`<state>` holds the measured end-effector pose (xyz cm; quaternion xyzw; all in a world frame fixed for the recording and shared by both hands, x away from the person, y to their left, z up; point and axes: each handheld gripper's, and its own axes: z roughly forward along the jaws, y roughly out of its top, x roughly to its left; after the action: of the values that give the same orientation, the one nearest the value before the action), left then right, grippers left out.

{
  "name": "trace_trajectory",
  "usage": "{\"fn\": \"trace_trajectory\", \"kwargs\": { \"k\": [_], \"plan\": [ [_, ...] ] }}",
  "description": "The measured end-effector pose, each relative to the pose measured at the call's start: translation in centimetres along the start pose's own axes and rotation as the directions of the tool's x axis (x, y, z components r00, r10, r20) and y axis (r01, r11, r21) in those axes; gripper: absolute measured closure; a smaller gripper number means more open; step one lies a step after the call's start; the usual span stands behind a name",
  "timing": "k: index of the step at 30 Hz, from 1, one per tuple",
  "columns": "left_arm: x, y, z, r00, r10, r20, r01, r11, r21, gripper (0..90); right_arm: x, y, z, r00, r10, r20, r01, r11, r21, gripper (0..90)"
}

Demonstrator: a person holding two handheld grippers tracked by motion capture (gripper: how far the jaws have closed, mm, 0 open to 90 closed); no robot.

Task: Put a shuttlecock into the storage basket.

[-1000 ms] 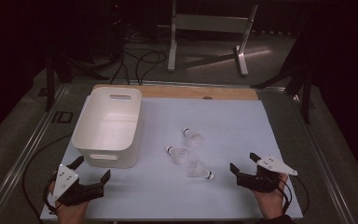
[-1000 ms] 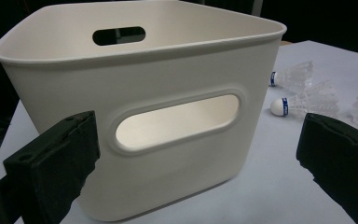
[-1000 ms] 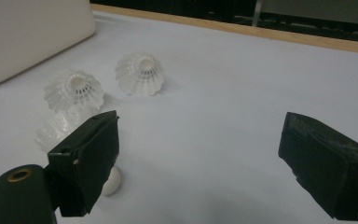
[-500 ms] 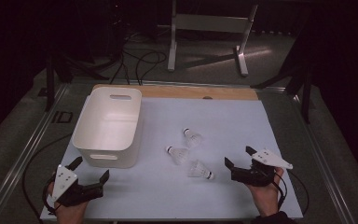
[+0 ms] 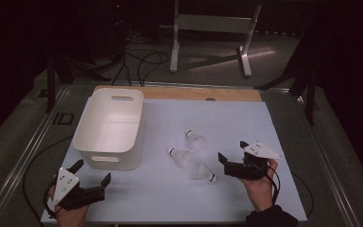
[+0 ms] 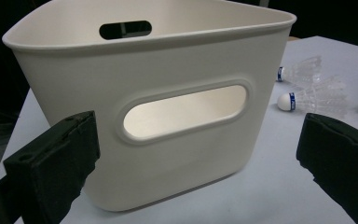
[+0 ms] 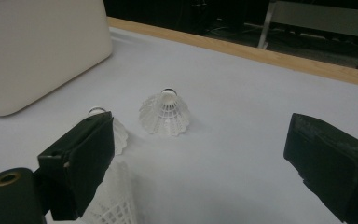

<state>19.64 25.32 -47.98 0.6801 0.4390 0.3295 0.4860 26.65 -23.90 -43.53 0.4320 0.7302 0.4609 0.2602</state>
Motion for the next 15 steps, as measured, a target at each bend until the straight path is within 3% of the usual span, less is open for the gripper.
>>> {"fn": "trace_trajectory", "kwargs": {
  "k": [10, 15],
  "plan": [
    [0.0, 0.1, 0.5, 0.9995, -0.004, -0.030, 0.005, 0.9998, 0.022, 0.0, 0.2, 0.9, 0.2, 1.0000, -0.004, 0.007, 0.003, 1.000, 0.012, 8.7],
    [-0.1, 0.2, 0.9, 0.9998, -0.002, -0.021, 0.003, 0.9996, 0.028, 0.0, 0.8, 1.1, 0.8, 0.9996, -0.025, -0.012, 0.026, 0.999, 0.027, 8.6]
  ]
}}
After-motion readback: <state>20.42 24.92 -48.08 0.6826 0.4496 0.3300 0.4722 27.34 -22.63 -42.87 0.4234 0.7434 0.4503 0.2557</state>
